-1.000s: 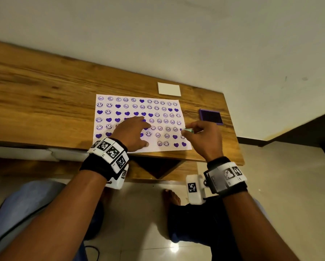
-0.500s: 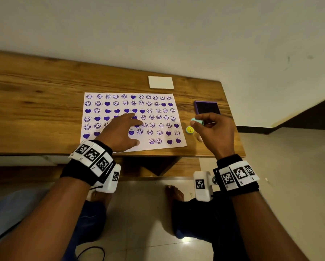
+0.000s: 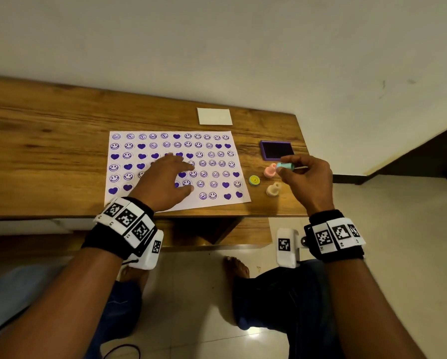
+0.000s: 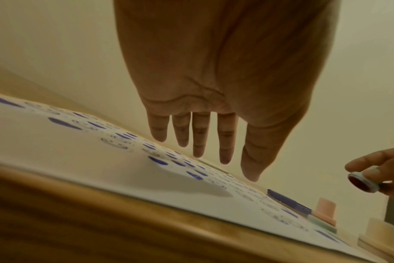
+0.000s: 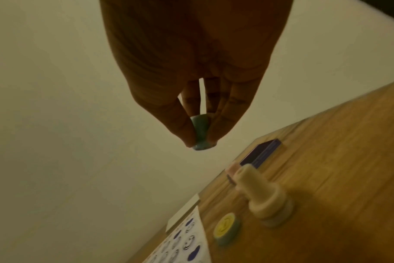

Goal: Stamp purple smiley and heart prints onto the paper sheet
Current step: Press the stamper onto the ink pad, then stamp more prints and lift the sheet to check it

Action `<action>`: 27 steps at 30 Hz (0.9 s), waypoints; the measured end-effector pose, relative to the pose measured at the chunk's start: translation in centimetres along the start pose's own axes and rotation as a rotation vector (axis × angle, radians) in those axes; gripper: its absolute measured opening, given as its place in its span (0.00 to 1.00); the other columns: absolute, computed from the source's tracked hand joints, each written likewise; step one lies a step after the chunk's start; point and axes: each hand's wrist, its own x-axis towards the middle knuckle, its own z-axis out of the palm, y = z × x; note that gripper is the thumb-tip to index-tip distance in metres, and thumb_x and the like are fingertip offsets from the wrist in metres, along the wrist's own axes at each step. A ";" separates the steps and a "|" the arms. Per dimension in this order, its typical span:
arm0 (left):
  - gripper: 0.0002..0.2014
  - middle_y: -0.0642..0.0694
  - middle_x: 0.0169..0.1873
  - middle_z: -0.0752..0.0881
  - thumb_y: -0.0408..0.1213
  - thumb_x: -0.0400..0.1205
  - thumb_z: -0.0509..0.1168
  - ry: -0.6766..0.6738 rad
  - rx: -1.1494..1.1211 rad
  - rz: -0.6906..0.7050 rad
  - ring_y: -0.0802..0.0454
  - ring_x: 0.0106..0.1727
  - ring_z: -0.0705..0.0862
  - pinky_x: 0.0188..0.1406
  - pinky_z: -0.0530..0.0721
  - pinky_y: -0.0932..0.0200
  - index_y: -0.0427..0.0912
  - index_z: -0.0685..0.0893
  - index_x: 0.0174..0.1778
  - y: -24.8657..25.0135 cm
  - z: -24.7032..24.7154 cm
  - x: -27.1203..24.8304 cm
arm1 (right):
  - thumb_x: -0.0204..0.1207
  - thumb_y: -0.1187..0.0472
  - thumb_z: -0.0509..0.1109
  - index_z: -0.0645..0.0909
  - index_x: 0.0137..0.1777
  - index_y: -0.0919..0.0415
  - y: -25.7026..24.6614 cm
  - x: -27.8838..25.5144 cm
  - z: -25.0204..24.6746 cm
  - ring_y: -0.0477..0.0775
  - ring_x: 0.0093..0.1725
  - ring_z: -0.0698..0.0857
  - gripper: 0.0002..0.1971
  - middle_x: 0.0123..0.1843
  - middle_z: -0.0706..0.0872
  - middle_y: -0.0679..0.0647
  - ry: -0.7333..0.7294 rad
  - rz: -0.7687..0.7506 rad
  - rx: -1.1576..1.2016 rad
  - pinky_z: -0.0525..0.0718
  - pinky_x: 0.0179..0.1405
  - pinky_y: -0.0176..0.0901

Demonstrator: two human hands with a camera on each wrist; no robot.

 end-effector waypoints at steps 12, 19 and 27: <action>0.22 0.48 0.71 0.78 0.45 0.78 0.71 0.029 0.020 0.086 0.46 0.74 0.71 0.71 0.69 0.50 0.49 0.81 0.68 2.7 1.5 0.1 | 0.72 0.58 0.81 0.91 0.56 0.55 0.5 0.9 0.3 0.46 0.47 0.88 0.12 0.54 0.91 0.51 0.011 -0.035 -0.145 0.88 0.52 0.43; 0.20 0.50 0.64 0.81 0.45 0.80 0.66 -0.037 0.080 0.163 0.46 0.66 0.75 0.64 0.77 0.45 0.49 0.80 0.69 8.5 4.2 1.2 | 0.71 0.57 0.81 0.91 0.53 0.53 0.6 1.5 0.2 0.43 0.47 0.87 0.11 0.52 0.91 0.48 0.023 -0.029 -0.054 0.84 0.46 0.36; 0.23 0.46 0.59 0.80 0.43 0.76 0.69 -0.125 0.254 0.184 0.42 0.61 0.79 0.56 0.82 0.44 0.53 0.78 0.69 12.7 7.2 6.1 | 0.68 0.57 0.83 0.92 0.48 0.50 2.3 2.6 -0.8 0.45 0.50 0.88 0.09 0.48 0.90 0.45 0.031 0.067 0.118 0.88 0.56 0.48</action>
